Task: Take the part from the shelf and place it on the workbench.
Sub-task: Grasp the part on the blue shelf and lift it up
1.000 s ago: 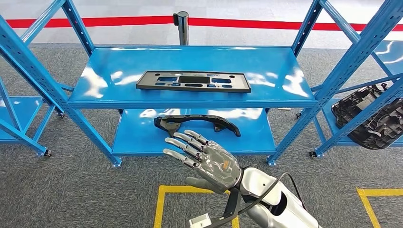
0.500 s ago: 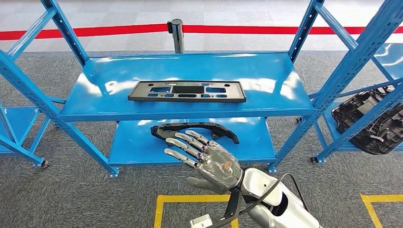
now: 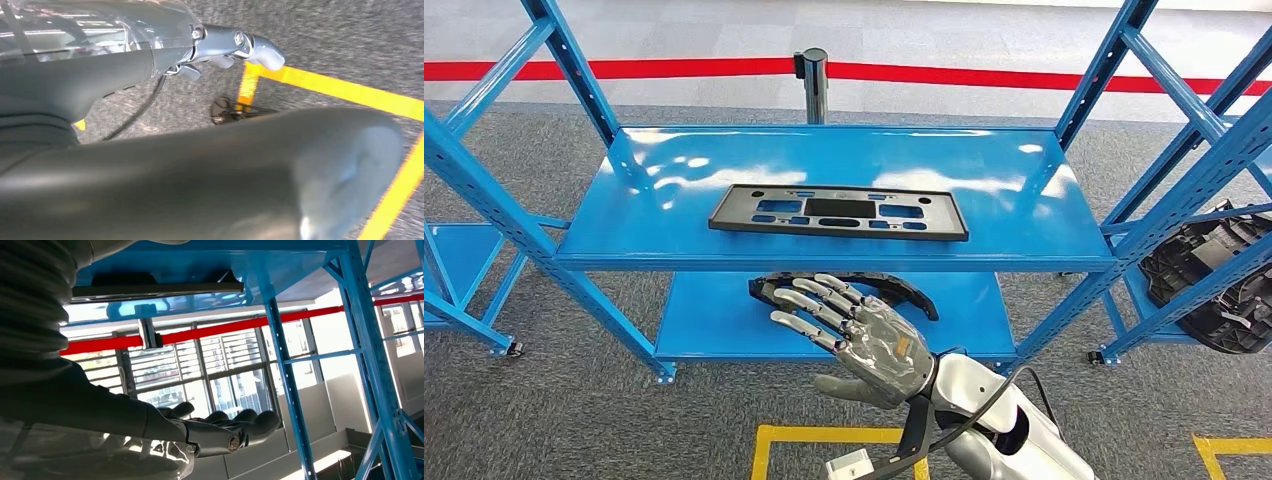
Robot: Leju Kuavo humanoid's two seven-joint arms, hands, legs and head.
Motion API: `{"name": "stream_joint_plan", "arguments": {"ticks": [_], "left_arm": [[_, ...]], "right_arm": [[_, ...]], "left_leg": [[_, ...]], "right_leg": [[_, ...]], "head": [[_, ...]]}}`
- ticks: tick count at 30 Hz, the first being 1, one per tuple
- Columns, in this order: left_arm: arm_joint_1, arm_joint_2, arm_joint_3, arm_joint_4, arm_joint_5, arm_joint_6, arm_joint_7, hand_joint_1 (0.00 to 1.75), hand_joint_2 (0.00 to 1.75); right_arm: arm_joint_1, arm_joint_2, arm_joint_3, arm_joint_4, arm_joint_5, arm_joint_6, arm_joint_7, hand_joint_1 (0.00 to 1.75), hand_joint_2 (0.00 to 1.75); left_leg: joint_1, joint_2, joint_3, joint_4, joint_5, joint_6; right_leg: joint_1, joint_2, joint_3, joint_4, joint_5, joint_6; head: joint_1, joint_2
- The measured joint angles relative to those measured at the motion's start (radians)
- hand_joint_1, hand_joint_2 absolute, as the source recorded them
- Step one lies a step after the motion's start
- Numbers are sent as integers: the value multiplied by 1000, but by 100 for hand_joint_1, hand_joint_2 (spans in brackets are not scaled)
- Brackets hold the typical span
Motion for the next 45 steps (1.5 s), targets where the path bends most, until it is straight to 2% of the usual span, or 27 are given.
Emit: {"name": "stream_joint_plan", "arguments": {"ticks": [2,5,7,9,10,11,12,14,16,20,22,24,25,26,27,29,30,31,34,36,38,40,41,42,43,44,45], "left_arm": [[0,0,0,0,0,0,0,0,0],[-1,0,0,1,-1,0,0,0,0],[-4,0,0,1,-1,0,0,0,0],[-3,0,0,1,-1,0,0,0,0],[-1,0,0,1,-1,0,1,0,0],[1,0,0,1,-2,0,1,0,0],[1,0,0,1,-2,0,1,0,0],[2,0,0,1,-3,0,1,0,0],[2,0,0,1,-4,0,1,0,0],[3,-1,0,1,-4,1,1,0,0],[2,-1,0,1,-4,1,0,0,0],[2,-1,0,1,-4,1,0,0,0],[2,-1,0,1,-4,1,0,0,0],[3,-1,0,1,-4,1,0,0,0],[3,-1,0,1,-4,1,0,0,0],[3,-1,0,1,-4,1,0,0,0],[2,-1,0,1,-4,1,0,0,0],[2,-1,0,1,-4,1,0,0,0],[3,-1,0,1,-4,1,0,0,0],[1,-1,0,1,-4,1,-1,0,0],[-2,-1,0,1,-3,1,-1,0,0],[0,-1,0,1,-3,2,-2,0,0],[1,-1,0,1,-3,2,-3,0,0],[1,-1,0,1,-3,3,-3,0,0],[1,-1,0,1,-3,3,-4,0,0],[2,-1,0,1,-3,4,-4,0,0],[2,-1,0,1,-3,5,-4,0,0]], "right_arm": [[4,2,-1,-1,-2,1,-2,0,175],[8,7,-2,-4,-3,1,-5,0,175],[8,12,-2,-5,-6,3,-6,0,175],[11,14,-2,-5,-13,7,-6,0,175],[14,14,-3,-5,-16,10,-6,0,175],[17,15,-3,-5,-19,12,-6,0,175],[19,15,-3,-5,-21,14,-6,0,175],[23,18,-5,-5,-25,19,-6,0,175],[26,21,-10,-5,-41,28,-5,0,175],[40,25,-25,-6,-121,69,-15,0,0],[46,26,-35,-7,-150,86,-24,0,0],[54,26,-42,-8,-173,103,-30,0,0],[60,25,-45,-8,-181,109,-33,0,0],[64,25,-48,-8,-185,112,-35,0,0],[67,25,-50,-8,-184,113,-37,0,0],[68,25,-53,-8,-179,114,-35,0,0],[68,25,-54,-8,-179,118,-31,0,0],[68,25,-54,-8,-181,123,-26,0,0],[67,28,-57,-9,-177,128,-10,0,0],[63,31,-57,-9,-141,114,14,0,0],[58,35,-57,-9,-63,85,51,0,0],[54,38,-56,-9,37,51,90,0,0],[53,40,-55,-8,87,37,107,0,44],[52,42,-53,-8,128,27,120,0,87],[49,45,-51,-7,165,19,131,0,131],[45,47,-47,-7,200,12,142,0,175],[40,49,-42,-5,234,4,152,0,175]], "left_leg": [[-2,1,10,-3,-3,-13],[-3,4,13,28,-8,-29],[-1,6,-33,119,-40,-33],[0,6,-111,235,-86,-38],[0,6,-140,265,-98,-40],[1,6,-153,261,-91,-42],[3,6,-150,223,-63,-42],[6,9,-118,97,25,-44],[6,16,-98,22,67,-35],[7,16,-85,14,67,-6],[8,15,-75,12,59,4],[7,14,-67,12,48,9],[7,13,-61,12,41,9],[7,11,-52,12,34,9],[7,9,-41,12,26,8],[7,7,-18,12,8,2],[6,6,-9,11,1,-2],[5,6,-4,7,-6,-8],[3,6,13,3,-8,-28],[3,7,6,47,-11,-36],[4,7,-50,155,-43,-39],[4,7,-123,256,-96,-43],[5,7,-145,269,-108,-44],[5,7,-152,250,-97,-45],[5,7,-146,200,-59,-44],[6,8,-131,132,-3,-43],[5,8,-120,74,40,-41]], "right_leg": [[5,0,8,-25,-5,-8],[-3,2,38,-38,0,-27],[-6,2,57,-41,-9,-37],[-6,2,71,-41,-23,-41],[-7,2,79,-41,-30,-40],[-8,3,89,-41,-38,-38],[-10,4,101,-41,-47,-35],[-12,5,124,-39,-65,-25],[-11,5,137,-40,-81,-12],[-10,5,140,-15,-89,8],[-11,5,88,70,-112,12],[-10,5,-2,192,-159,14],[-10,5,-38,231,-174,14],[-10,5,-58,237,-170,13],[-10,5,-61,208,-144,12],[-8,4,-33,85,-48,7],[-5,4,-20,33,-16,3],[-2,3,-11,0,2,0],[0,4,5,-22,3,-17],[-4,5,30,-29,1,-32],[-5,4,51,-31,-8,-44],[-5,6,63,-31,-20,-49],[-5,7,70,-31,-27,-49],[-5,9,79,-31,-35,-47],[-6,10,89,-31,-43,-43],[-6,10,97,-31,-50,-39],[-5,10,105,-29,-58,-34]], "head": [[1,0],[1,0],[-1,0],[-1,0],[-1,0],[-1,0],[-1,0],[-1,0],[-1,0],[-1,0],[0,0],[1,0],[1,0],[1,0],[1,0],[2,0],[2,0],[2,0],[2,0],[1,0],[0,0],[0,0],[0,0],[0,0],[0,0],[0,0],[0,0]]}}
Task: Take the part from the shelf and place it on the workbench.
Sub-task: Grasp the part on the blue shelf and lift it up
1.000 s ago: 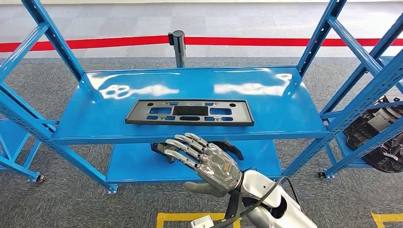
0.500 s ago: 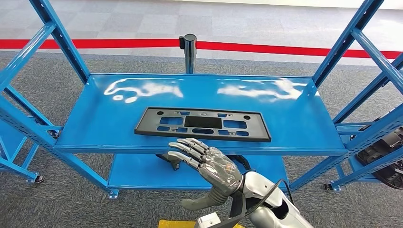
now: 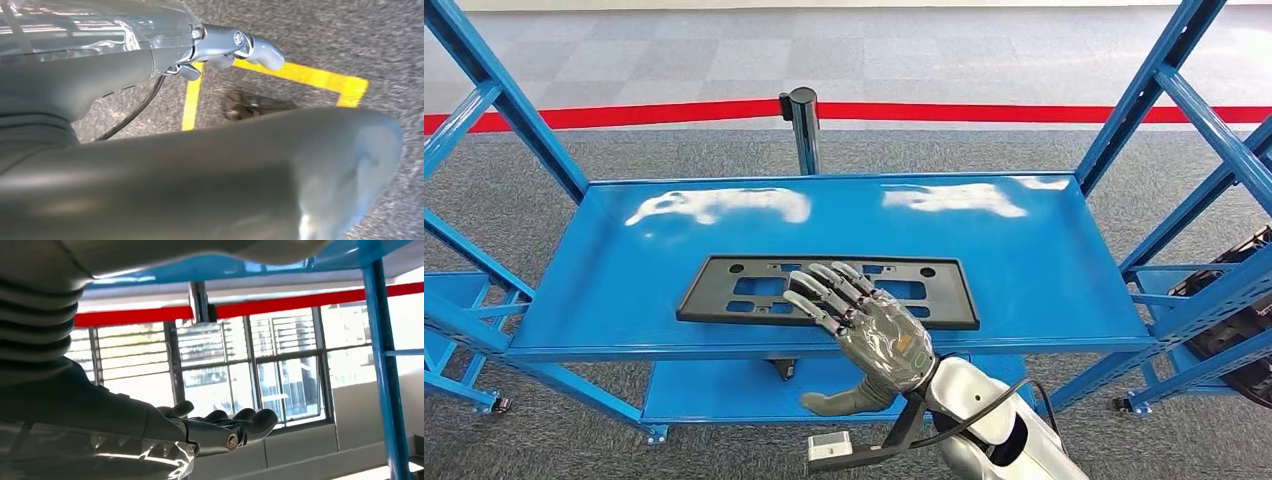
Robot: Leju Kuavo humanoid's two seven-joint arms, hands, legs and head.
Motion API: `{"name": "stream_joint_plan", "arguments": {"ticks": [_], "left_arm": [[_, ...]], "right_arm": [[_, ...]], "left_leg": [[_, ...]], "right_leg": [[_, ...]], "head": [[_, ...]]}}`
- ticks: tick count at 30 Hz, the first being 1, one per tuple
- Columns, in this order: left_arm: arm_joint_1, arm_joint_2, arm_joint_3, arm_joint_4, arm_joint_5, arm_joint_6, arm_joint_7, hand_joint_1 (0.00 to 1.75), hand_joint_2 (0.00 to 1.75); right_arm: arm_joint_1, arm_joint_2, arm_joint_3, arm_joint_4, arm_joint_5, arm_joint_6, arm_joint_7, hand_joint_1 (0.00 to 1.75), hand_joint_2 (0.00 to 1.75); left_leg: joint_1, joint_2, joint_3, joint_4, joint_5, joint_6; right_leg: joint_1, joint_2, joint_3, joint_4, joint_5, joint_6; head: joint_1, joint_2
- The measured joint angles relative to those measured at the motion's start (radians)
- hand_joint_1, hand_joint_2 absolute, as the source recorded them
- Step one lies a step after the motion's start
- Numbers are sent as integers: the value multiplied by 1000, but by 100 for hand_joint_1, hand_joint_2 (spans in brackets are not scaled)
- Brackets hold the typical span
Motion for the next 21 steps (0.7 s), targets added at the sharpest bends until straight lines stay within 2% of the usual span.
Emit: {"name": "stream_joint_plan", "arguments": {"ticks": [1,2,3,5,7,10,12,16,21], "left_arm": [[0,0,0,0,-1,1,0,0,0],[1,0,0,0,-1,2,0,0,0],[1,-1,0,0,-2,2,0,0,0],[0,-2,0,0,-3,3,-1,0,0],[-2,-2,0,0,-5,3,-1,0,0],[-2,-3,0,0,-7,5,0,0,0],[-2,-3,0,0,-7,6,0,0,0],[-2,-3,0,0,-5,6,0,0,0],[-2,-3,0,0,-1,6,0,0,0]], "right_arm": [[-6,2,6,2,39,-9,13,0,175],[-12,3,12,5,80,-16,26,0,175],[-18,5,19,8,120,-21,38,0,175],[-31,7,33,16,180,-26,60,0,175],[-44,9,46,31,214,-29,75,0,175],[-61,10,62,59,235,-31,88,0,175],[-67,10,67,75,237,-31,90,0,175],[-74,9,77,105,244,-27,92,0,175],[-84,9,87,146,253,-10,101,0,175]], "left_leg": [[-2,1,7,-40,30,4],[-3,1,9,-59,46,9],[-5,2,7,-61,46,12],[-5,1,6,-64,58,15],[-5,-1,6,-65,58,17],[-6,-1,6,-65,53,24],[-6,-1,6,-65,52,26],[-7,-1,7,-65,51,27],[-6,-1,8,-66,51,27]], "right_leg": [[1,0,3,1,-6,5],[3,0,4,0,-11,10],[4,0,5,1,-14,12],[5,-1,7,-3,-15,6],[6,-1,11,-9,-14,-2],[6,-2,16,-20,-14,0],[6,-2,17,-24,-14,3],[5,-2,18,-28,-14,19],[6,-2,18,-28,-13,24]], "head": [[0,0],[0,0],[0,0],[0,0],[0,0],[0,0],[0,0],[0,0],[0,0]]}}
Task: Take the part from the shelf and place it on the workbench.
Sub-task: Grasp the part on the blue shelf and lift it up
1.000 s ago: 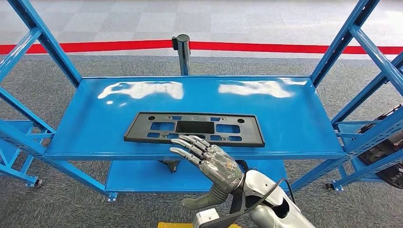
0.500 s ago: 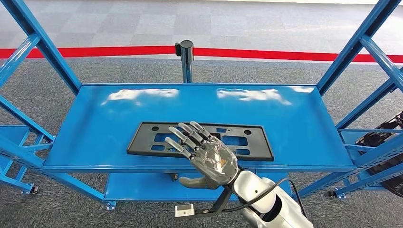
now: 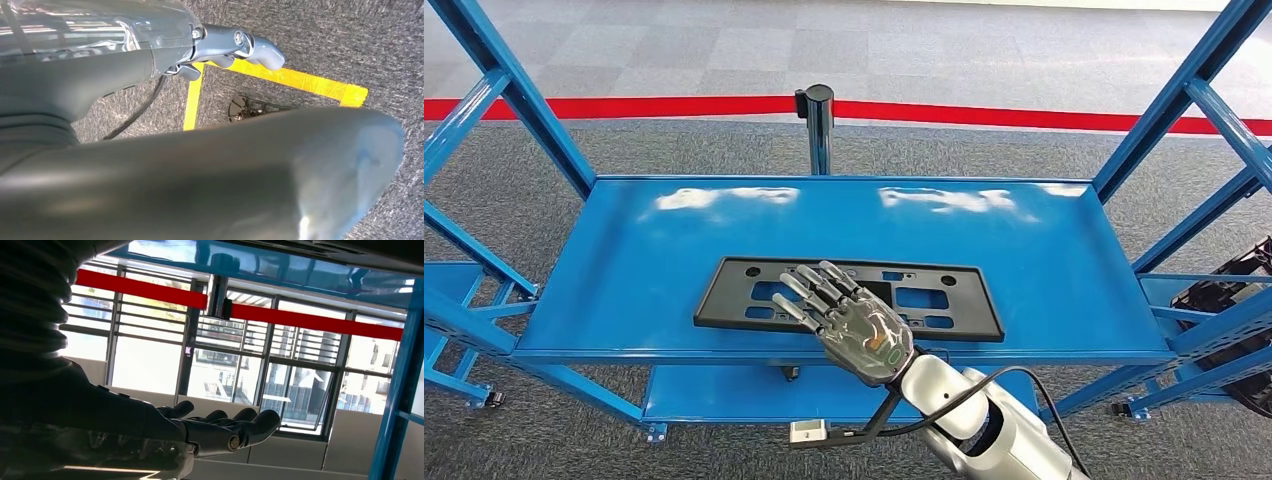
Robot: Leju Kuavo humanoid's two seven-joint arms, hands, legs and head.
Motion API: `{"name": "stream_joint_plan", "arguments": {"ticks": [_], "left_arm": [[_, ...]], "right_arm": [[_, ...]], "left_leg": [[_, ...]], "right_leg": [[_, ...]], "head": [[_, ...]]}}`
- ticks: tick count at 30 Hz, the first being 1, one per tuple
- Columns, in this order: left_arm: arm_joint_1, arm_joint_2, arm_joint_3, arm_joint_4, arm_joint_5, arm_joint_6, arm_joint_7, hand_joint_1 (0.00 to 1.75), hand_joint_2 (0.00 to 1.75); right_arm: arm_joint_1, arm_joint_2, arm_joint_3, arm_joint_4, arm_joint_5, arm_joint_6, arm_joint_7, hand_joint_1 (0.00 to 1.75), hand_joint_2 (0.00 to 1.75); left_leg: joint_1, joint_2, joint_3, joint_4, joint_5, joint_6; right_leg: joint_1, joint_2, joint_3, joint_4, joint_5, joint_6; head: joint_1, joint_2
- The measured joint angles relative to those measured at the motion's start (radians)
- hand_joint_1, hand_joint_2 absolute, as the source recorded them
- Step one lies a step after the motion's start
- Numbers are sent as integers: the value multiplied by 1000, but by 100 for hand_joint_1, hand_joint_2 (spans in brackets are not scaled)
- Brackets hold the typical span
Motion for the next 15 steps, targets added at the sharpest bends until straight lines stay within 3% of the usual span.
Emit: {"name": "stream_joint_plan", "arguments": {"ticks": [15], "left_arm": [[0,0,0,0,4,0,-3,0,0]], "right_arm": [[-36,-7,7,156,-119,88,-28,0,175]], "left_leg": [[1,0,5,-7,1,-1]], "right_leg": [[1,0,3,0,-1,-1]], "head": [[0,0]]}}
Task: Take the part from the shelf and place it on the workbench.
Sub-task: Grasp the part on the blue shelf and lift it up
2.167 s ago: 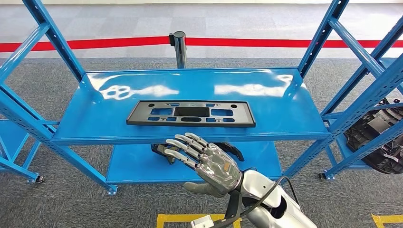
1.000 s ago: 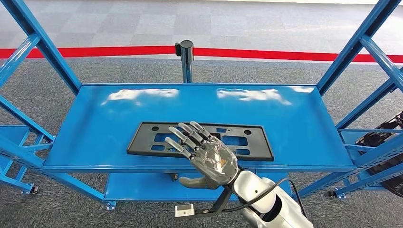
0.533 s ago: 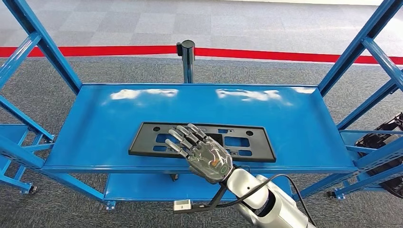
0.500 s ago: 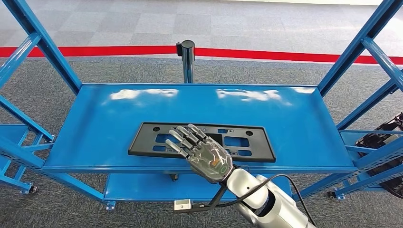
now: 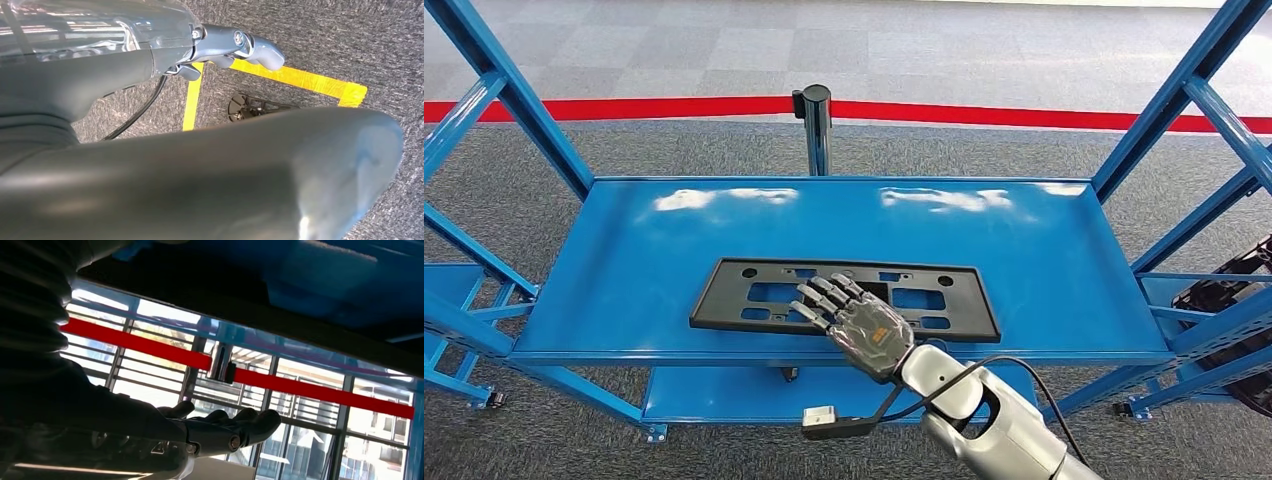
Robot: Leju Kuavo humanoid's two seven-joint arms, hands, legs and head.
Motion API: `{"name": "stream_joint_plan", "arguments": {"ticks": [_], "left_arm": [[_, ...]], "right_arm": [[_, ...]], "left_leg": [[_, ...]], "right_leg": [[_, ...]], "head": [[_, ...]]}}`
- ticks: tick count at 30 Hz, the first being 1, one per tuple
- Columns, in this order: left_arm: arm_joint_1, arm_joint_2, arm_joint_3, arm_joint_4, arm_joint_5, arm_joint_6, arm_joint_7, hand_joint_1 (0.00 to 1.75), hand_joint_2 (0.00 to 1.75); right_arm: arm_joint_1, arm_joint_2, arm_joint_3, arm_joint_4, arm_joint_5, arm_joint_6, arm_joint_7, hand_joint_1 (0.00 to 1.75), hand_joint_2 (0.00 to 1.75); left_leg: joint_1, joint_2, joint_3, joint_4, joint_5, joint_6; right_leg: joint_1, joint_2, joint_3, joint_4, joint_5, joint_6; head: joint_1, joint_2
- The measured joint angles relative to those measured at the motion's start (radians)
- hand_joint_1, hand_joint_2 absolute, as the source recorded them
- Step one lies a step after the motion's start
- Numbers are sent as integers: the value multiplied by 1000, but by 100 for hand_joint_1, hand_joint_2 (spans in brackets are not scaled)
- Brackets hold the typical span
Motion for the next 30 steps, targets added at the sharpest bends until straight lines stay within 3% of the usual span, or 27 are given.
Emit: {"name": "stream_joint_plan", "arguments": {"ticks": [11,30], "left_arm": [[0,0,0,0,3,0,-9,0,0],[0,0,0,0,3,0,-13,0,0]], "right_arm": [[-8,-2,-32,84,-102,45,0,0,175],[0,24,-90,112,-57,20,38,0,175]], "left_leg": [[0,0,0,0,0,0],[0,0,3,-1,1,-1]], "right_leg": [[0,0,1,0,0,0],[0,0,2,0,0,0]], "head": [[0,0],[0,0]]}}
